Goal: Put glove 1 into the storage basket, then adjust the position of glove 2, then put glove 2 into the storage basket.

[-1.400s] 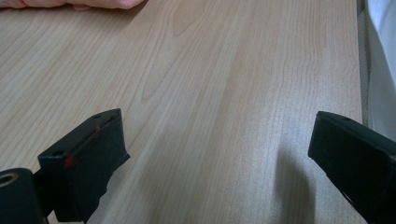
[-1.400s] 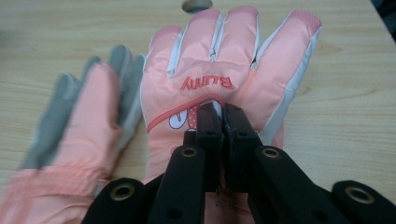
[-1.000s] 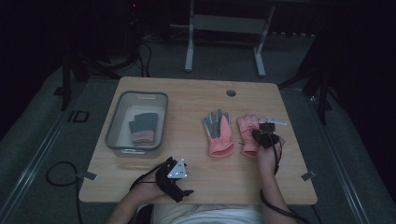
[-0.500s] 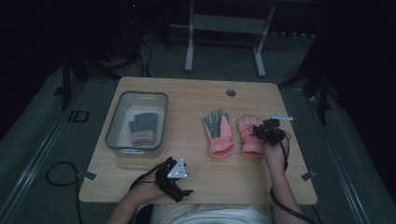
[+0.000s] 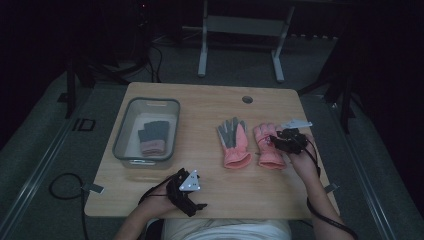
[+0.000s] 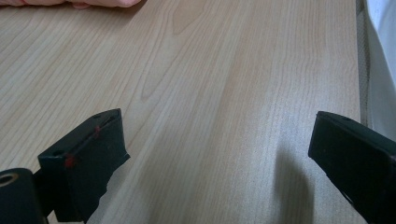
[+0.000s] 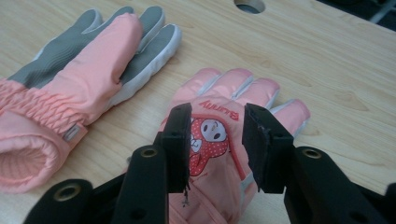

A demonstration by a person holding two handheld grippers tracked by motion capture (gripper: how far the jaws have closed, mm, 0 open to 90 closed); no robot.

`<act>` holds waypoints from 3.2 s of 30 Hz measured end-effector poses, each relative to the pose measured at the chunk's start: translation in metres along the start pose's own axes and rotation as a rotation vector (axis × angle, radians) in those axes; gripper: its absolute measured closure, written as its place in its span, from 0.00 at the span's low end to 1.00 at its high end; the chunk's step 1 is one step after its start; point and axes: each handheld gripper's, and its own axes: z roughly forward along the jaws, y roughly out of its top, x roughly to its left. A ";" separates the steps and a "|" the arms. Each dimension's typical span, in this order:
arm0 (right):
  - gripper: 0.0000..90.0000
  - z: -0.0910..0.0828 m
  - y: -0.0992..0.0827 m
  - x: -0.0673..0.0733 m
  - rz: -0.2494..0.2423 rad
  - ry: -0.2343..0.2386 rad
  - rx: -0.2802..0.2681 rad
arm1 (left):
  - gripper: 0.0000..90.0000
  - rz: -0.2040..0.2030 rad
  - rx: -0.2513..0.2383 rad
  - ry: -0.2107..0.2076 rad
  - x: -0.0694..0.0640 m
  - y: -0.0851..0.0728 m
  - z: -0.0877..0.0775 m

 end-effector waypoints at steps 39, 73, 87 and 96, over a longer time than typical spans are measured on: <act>0.95 -0.022 0.049 0.027 0.125 -0.074 -0.062 | 0.04 0.015 0.014 0.008 -0.001 0.000 0.000; 0.95 0.022 0.075 0.103 0.043 0.092 -0.012 | 0.04 0.021 0.011 0.012 -0.002 0.000 0.000; 0.90 0.057 0.059 0.106 0.045 0.088 0.063 | 0.04 -0.021 -0.019 0.000 -0.003 0.007 -0.003; 0.72 0.031 0.073 0.091 0.018 0.110 -0.014 | 0.05 -0.138 -0.099 0.009 0.005 0.034 -0.020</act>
